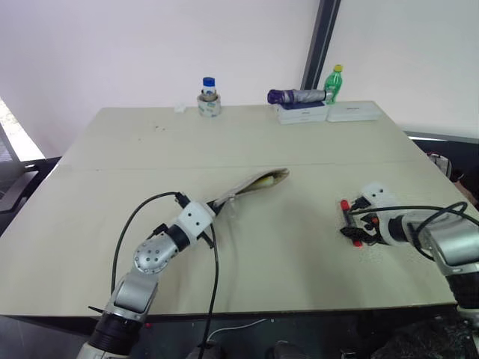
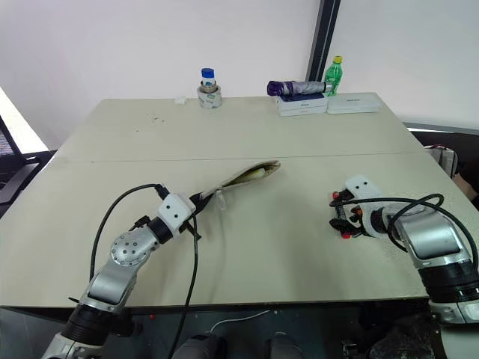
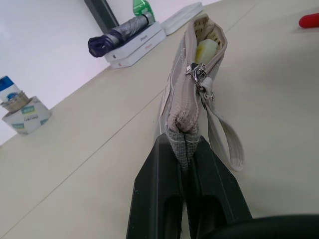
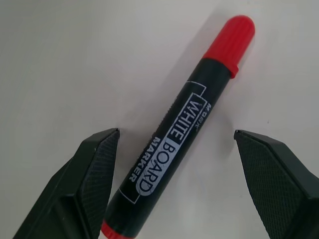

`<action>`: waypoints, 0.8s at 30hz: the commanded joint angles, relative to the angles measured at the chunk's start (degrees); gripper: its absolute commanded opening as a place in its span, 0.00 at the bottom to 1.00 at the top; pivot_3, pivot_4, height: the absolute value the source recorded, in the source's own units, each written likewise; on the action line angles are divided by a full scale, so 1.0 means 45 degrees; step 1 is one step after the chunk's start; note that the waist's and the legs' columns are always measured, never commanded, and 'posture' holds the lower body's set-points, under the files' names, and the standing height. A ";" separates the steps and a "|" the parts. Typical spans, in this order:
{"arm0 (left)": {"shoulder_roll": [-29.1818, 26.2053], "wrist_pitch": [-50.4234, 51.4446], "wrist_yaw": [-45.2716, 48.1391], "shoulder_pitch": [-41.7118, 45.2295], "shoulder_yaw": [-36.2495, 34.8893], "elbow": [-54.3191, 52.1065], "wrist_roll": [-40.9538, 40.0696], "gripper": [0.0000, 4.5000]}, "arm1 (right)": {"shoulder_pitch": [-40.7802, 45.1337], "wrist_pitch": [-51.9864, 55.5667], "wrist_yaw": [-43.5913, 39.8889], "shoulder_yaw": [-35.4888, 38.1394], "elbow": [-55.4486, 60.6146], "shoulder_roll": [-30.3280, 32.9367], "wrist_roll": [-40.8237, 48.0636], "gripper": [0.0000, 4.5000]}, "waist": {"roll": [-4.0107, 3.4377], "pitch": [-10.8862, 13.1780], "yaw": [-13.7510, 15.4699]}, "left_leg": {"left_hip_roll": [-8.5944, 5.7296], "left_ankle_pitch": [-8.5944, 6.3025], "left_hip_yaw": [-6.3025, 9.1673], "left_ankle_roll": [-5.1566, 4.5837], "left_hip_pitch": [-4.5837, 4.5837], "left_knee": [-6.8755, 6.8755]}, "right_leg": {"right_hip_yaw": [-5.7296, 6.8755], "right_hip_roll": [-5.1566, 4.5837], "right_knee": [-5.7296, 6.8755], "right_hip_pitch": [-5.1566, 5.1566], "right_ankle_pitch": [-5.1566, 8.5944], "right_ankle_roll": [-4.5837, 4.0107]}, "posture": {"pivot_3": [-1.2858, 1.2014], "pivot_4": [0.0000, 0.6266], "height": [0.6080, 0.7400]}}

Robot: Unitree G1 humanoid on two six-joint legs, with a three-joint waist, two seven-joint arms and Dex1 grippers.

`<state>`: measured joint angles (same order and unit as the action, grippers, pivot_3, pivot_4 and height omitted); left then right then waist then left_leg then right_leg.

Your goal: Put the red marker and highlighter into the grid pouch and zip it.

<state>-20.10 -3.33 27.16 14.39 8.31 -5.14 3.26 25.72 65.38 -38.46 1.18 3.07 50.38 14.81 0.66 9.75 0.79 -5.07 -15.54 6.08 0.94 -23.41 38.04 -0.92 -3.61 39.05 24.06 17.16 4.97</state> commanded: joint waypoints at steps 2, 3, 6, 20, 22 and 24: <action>-0.0005 -0.0324 0.0030 0.0266 -0.0020 -0.0204 -0.0008 0.00 | -0.0043 0.0345 0.0439 0.0376 0.0246 -0.0137 0.0018 0.58 | 0.0000 0.0000 0.0008 | 0.0000 0.0000 0.0000 0.0000 0.0001 0.0000 | 0.0001 0.0000 0.0000 0.0000 0.0000 0.0000 | 0.52 0.24 1.00; -0.0009 -0.0348 0.0048 0.0278 -0.0022 -0.0187 -0.0012 0.00 | 0.0012 0.0359 0.0453 0.0378 0.0219 -0.0118 0.0017 0.47 | 0.0000 0.0000 0.0014 | 0.0000 0.0000 0.0000 0.0000 0.0000 0.0000 | 0.0001 0.0000 0.0000 -0.0002 0.0000 0.0000 | 0.52 0.24 1.00; -0.0036 -0.0452 0.0117 0.0289 -0.0014 -0.0108 -0.0019 0.00 | 0.0229 0.0272 0.0378 0.0348 0.0312 0.0029 0.0052 0.14 | 0.0000 0.0000 0.0025 | -0.0002 -0.0001 0.0000 -0.0001 0.0000 0.0008 | 0.0002 -0.0001 -0.0001 -0.0009 -0.0001 0.0002 | 0.52 0.24 1.00; -0.0282 -0.1033 0.0464 0.0485 0.0077 0.0211 0.0102 0.00 | 0.1044 -0.5833 -0.2726 -0.1851 0.3920 0.2256 -0.1275 0.06 | -0.0002 0.0003 0.0001 | 0.0002 -0.0001 0.0000 -0.0001 -0.0001 0.0002 | 0.0005 0.0007 -0.0003 0.0000 -0.0001 0.0003 | 0.52 0.24 1.00; -0.0370 -0.1195 0.0585 0.0510 0.0231 0.0202 0.0255 0.00 | 0.1251 -0.6274 -0.2617 -0.2446 0.3746 0.2129 -0.1937 0.06 | 0.0001 0.0003 0.0009 | 0.0000 -0.0001 0.0000 -0.0001 0.0000 0.0006 | 0.0005 0.0003 -0.0005 -0.0005 -0.0001 0.0003 | 0.52 0.24 1.00; -0.0329 -0.1199 0.0594 0.0506 0.0249 0.0137 0.0278 0.00 | 0.1421 -0.6526 -0.2582 -0.2759 0.3508 0.1930 -0.2300 0.06 | 0.0001 0.0003 0.0009 | -0.0002 -0.0001 0.0000 -0.0001 0.0000 0.0009 | 0.0005 0.0000 -0.0005 -0.0005 -0.0001 0.0003 | 0.52 0.24 1.00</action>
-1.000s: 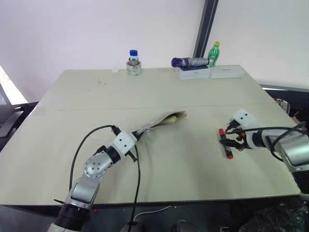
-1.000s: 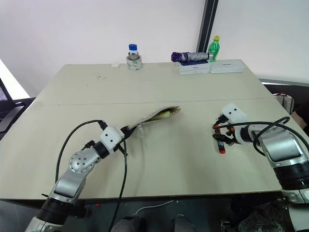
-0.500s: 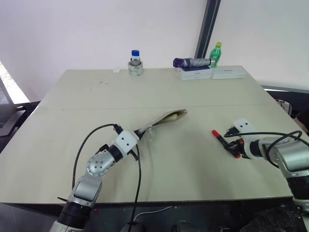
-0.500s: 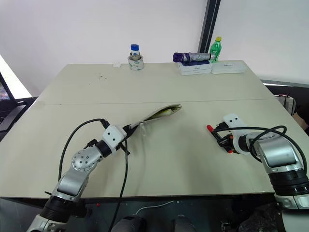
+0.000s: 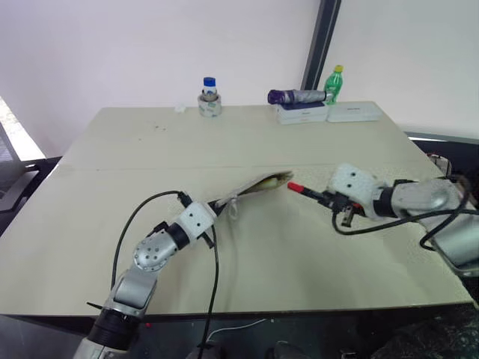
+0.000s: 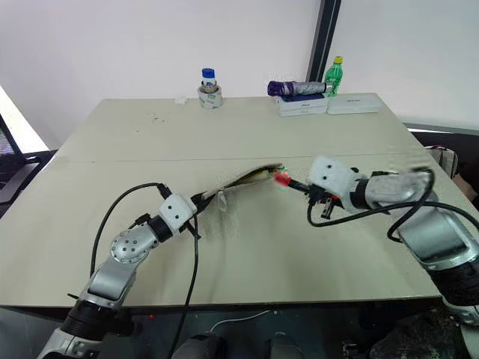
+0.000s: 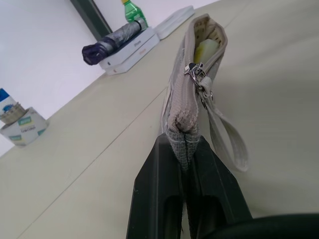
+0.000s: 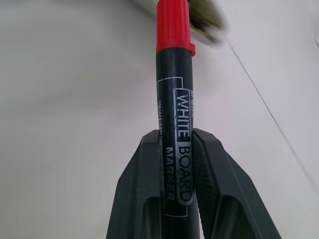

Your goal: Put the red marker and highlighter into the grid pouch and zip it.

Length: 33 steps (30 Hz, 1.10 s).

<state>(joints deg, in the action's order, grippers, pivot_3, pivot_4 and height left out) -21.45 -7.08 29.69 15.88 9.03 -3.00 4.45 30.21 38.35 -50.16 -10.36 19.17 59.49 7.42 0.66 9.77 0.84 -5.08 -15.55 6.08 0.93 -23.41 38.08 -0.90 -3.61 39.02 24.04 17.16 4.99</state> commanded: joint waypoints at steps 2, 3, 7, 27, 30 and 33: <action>-0.0114 -0.0445 0.0117 0.0186 0.0189 -0.0375 0.0134 0.00 | 0.0625 -0.0602 -0.0025 -0.0357 -0.0276 -0.0289 -0.0814 0.06 | -0.0001 0.0000 -0.0013 | 0.0000 0.0002 0.0000 0.0003 0.0000 0.0000 | -0.0001 0.0000 0.0000 0.0002 0.0000 0.0000 | 0.52 0.24 1.00; -0.0175 -0.0510 0.0166 0.0183 0.0257 -0.0381 0.0203 0.00 | 0.0706 -0.0627 -0.0050 -0.0407 -0.0341 -0.0376 -0.0871 0.06 | -0.0001 0.0000 -0.0016 | 0.0001 0.0003 0.0000 0.0006 0.0000 -0.0001 | -0.0001 0.0000 0.0000 0.0003 0.0000 0.0000 | 0.52 0.24 1.00; -0.0233 -0.0643 0.0252 0.0146 0.0347 -0.0399 0.0254 0.00 | 0.0826 -0.1001 -0.0324 -0.0707 -0.0435 -0.0517 -0.1301 0.06 | -0.0001 0.0000 -0.0017 | 0.0002 0.0006 0.0000 0.0010 0.0000 -0.0004 | -0.0002 0.0001 0.0000 0.0006 0.0000 0.0000 | 0.52 0.24 1.00; -0.0618 -0.1331 0.1228 0.0474 0.1145 -0.0459 0.0855 0.00 | 0.2178 -0.3906 -0.1110 -0.3197 -0.0479 -0.2297 -0.4706 0.06 | -0.0001 0.0000 -0.0032 | 0.0000 0.0039 0.0000 0.0070 0.0000 -0.0004 | -0.0002 0.0001 0.0001 0.0009 0.0000 0.0000 | 0.52 0.24 1.00; -0.0600 -0.1254 0.1311 0.0462 0.1201 -0.0590 0.0789 0.00 | 0.2382 -0.4556 -0.1029 -0.3416 -0.0690 -0.2727 -0.5274 0.06 | -0.0001 0.0000 -0.0025 | 0.0001 0.0041 0.0001 0.0072 0.0000 -0.0004 | -0.0001 0.0003 0.0001 0.0009 0.0000 0.0000 | 0.52 0.24 1.00; -0.0669 -0.1148 0.1364 0.0331 0.1171 -0.0752 0.0726 0.00 | 0.2485 -0.4863 -0.1043 -0.3267 -0.0971 -0.3002 -0.5498 0.06 | -0.0001 0.0000 -0.0024 | -0.0001 0.0042 0.0001 0.0074 0.0000 -0.0003 | -0.0002 0.0002 0.0001 0.0008 0.0000 0.0000 | 0.52 0.24 1.00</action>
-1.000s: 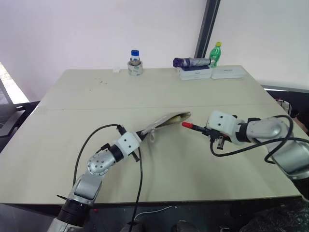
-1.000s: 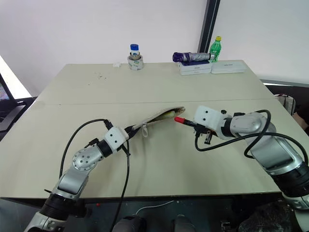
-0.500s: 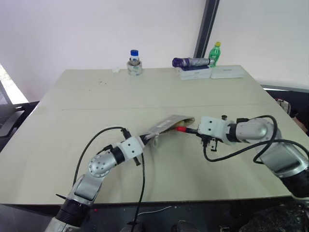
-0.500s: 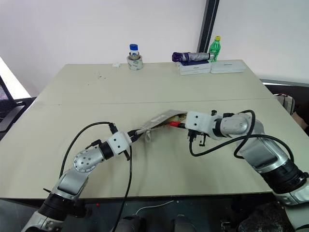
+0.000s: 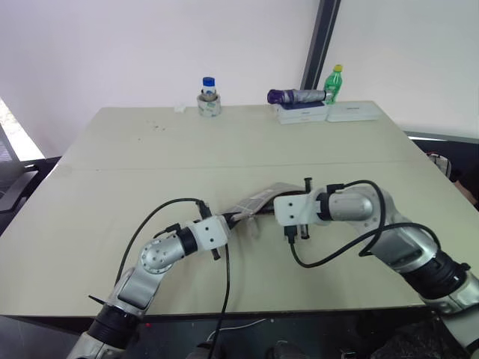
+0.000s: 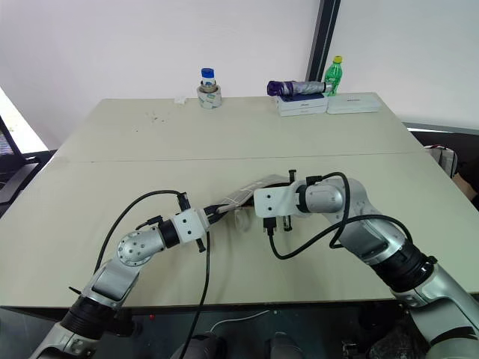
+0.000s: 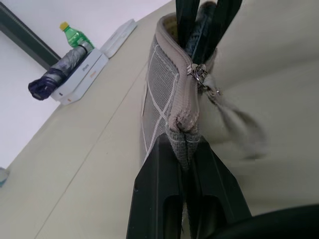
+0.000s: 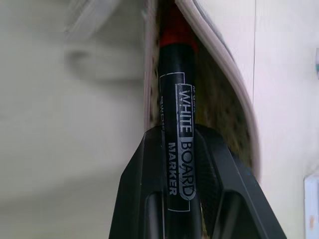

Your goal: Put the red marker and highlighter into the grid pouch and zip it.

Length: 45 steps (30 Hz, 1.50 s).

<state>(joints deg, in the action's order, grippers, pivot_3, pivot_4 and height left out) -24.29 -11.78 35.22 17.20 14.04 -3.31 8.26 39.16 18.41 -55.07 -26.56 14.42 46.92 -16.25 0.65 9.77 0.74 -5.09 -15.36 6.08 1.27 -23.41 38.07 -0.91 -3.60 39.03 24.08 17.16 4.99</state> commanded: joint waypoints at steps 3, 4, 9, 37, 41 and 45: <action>-0.0040 0.0044 0.0142 -0.0143 -0.0006 -0.0815 -0.0237 0.00 | 0.0498 -0.0601 -0.0046 0.0601 -0.0077 -0.0271 -0.0289 0.30 | 0.0000 0.0000 -0.0009 | 0.0001 0.0002 0.0001 0.0003 0.0000 0.0000 | 0.0001 0.0001 0.0001 0.0002 0.0000 0.0000 | 0.52 0.24 1.00; 0.0010 0.0159 0.0116 -0.0219 -0.0059 -0.0871 -0.0335 0.00 | 0.0490 -0.0634 -0.0043 0.0744 -0.0104 -0.0265 -0.0247 0.39 | 0.0000 0.0000 -0.0013 | 0.0001 0.0002 0.0001 0.0003 0.0000 -0.0001 | 0.0000 0.0000 0.0001 0.0002 0.0000 0.0000 | 0.52 0.24 1.00; 0.0500 0.1151 -0.0087 -0.0414 -0.0591 -0.1275 -0.1227 0.00 | 0.0454 -0.0226 0.0041 0.1987 -0.0058 -0.0242 0.0390 0.95 | 0.0000 0.0000 0.0000 | 0.0001 0.0002 0.0001 0.0003 0.0000 0.0000 | -0.0001 0.0001 0.0001 0.0001 0.0000 0.0000 | 0.52 0.24 1.00; 0.3201 0.4568 -0.2026 0.0795 -0.1751 -0.1772 -0.3981 0.00 | 0.0527 1.1795 0.4270 0.5394 0.2894 -0.5418 0.7563 0.95 | 0.0002 -0.0002 -0.0012 | -0.0002 0.0006 0.0006 0.0009 -0.0001 0.0003 | -0.0001 0.0001 0.0012 0.0006 -0.0001 -0.0002 | 0.52 0.24 1.00; 0.3100 0.4476 -0.2067 0.0667 -0.1797 -0.1690 -0.3878 0.00 | 0.0594 1.0525 0.4237 0.5226 0.2769 -0.4204 0.7350 0.95 | 0.0002 -0.0002 -0.0009 | -0.0004 0.0006 0.0006 0.0009 -0.0002 0.0002 | -0.0001 0.0002 0.0012 0.0008 -0.0001 -0.0001 | 0.52 0.24 1.00; 0.2836 0.4299 -0.2011 0.0513 -0.1737 -0.1517 -0.3611 0.00 | 0.0363 0.9190 0.3208 0.5173 0.3097 -0.2652 0.7649 0.95 | 0.0002 -0.0002 -0.0020 | -0.0006 0.0005 0.0004 0.0007 -0.0003 -0.0001 | -0.0001 0.0002 0.0011 0.0008 -0.0001 -0.0001 | 0.52 0.24 1.00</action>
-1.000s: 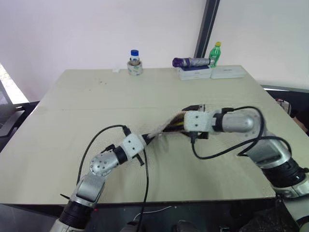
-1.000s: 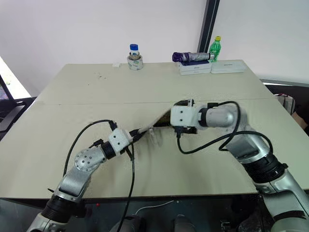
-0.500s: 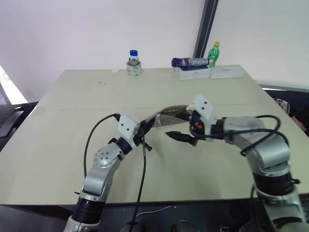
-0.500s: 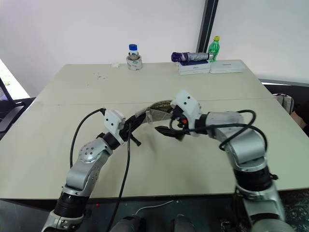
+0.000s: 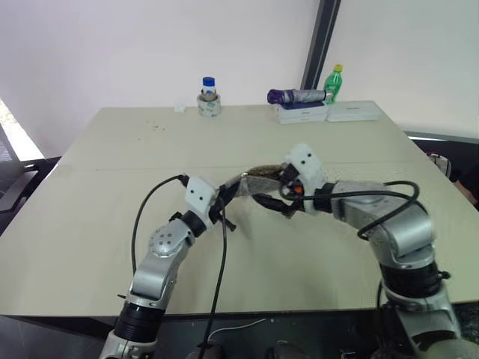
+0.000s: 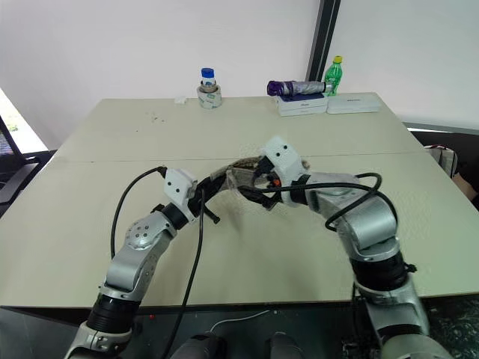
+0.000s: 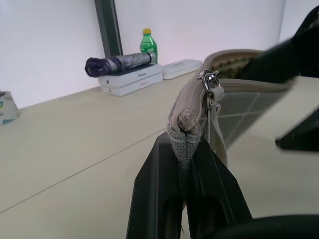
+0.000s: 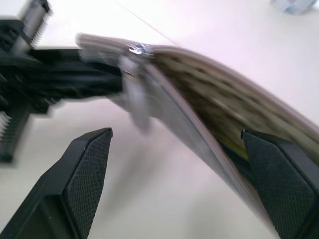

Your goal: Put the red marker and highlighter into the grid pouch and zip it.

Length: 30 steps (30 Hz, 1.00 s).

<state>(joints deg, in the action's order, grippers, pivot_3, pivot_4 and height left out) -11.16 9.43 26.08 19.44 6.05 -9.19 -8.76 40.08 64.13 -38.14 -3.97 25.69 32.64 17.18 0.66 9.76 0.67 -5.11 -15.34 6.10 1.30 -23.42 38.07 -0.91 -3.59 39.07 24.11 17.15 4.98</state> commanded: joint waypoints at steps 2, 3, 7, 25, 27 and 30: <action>-0.0124 -0.0340 -0.0075 0.0011 -0.0034 -0.0056 0.0188 0.00 | 0.0088 -0.1699 -0.1248 0.0622 0.0874 0.1170 0.0619 0.95 | 0.0000 0.0000 -0.0013 | 0.0003 -0.0001 0.0000 -0.0002 0.0000 -0.0004 | 0.0000 0.0002 0.0000 0.0001 0.0000 0.0000 | 0.52 0.24 1.00; -0.0102 -0.0267 -0.0116 0.0016 -0.0083 0.0000 0.0150 0.00 | 0.0080 -0.1898 -0.1511 0.0873 0.0994 0.1374 0.0871 0.95 | 0.0001 0.0001 -0.0011 | 0.0004 -0.0001 -0.0001 -0.0002 0.0000 -0.0005 | 0.0001 0.0002 0.0000 0.0002 0.0000 0.0000 | 0.52 0.24 1.00; 0.0342 0.0083 -0.0357 0.0140 -0.0327 0.0001 -0.0349 0.00 | -0.0169 -0.1242 -0.1534 0.1014 0.1266 0.1316 0.1844 0.95 | 0.0002 0.0001 0.0006 | 0.0005 -0.0013 0.0000 -0.0024 0.0000 -0.0002 | 0.0000 0.0002 -0.0002 -0.0004 0.0000 0.0000 | 0.52 0.24 1.00; 0.0836 0.0363 -0.0747 0.0294 -0.0374 -0.0442 -0.0841 0.00 | -0.0522 -0.0286 0.3169 0.0531 -0.0570 -0.3103 0.1734 0.95 | 0.0002 0.0000 -0.0024 | 0.0003 0.0002 0.0002 0.0004 0.0000 0.0000 | -0.0001 0.0002 0.0003 0.0004 0.0000 0.0000 | 0.52 0.24 1.00; 0.0833 0.0343 -0.0757 0.0290 -0.0335 -0.0445 -0.0801 0.00 | -0.0448 -0.0425 0.3270 0.0528 -0.0743 -0.3327 0.1748 0.95 | 0.0002 0.0000 -0.0033 | 0.0004 0.0004 0.0002 0.0006 0.0000 -0.0004 | -0.0002 0.0003 0.0004 0.0007 0.0000 0.0000 | 0.52 0.24 1.00; 0.0828 0.0308 -0.0769 0.0262 -0.0260 -0.0462 -0.0740 0.00 | -0.0372 -0.0410 0.3347 0.0639 -0.0895 -0.3726 0.2040 0.95 | 0.0002 0.0000 -0.0033 | 0.0003 0.0003 0.0001 0.0005 0.0000 -0.0004 | -0.0003 0.0003 0.0003 0.0007 0.0000 0.0000 | 0.52 0.24 1.00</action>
<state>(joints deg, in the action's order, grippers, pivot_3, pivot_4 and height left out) -7.52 12.17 22.56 19.75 4.96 -8.03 -11.90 36.83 63.39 -23.25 -2.06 20.82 16.71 25.14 0.68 9.76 0.52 -5.10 -15.32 6.11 1.32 -23.43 38.05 -0.93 -3.58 39.09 24.15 17.15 4.98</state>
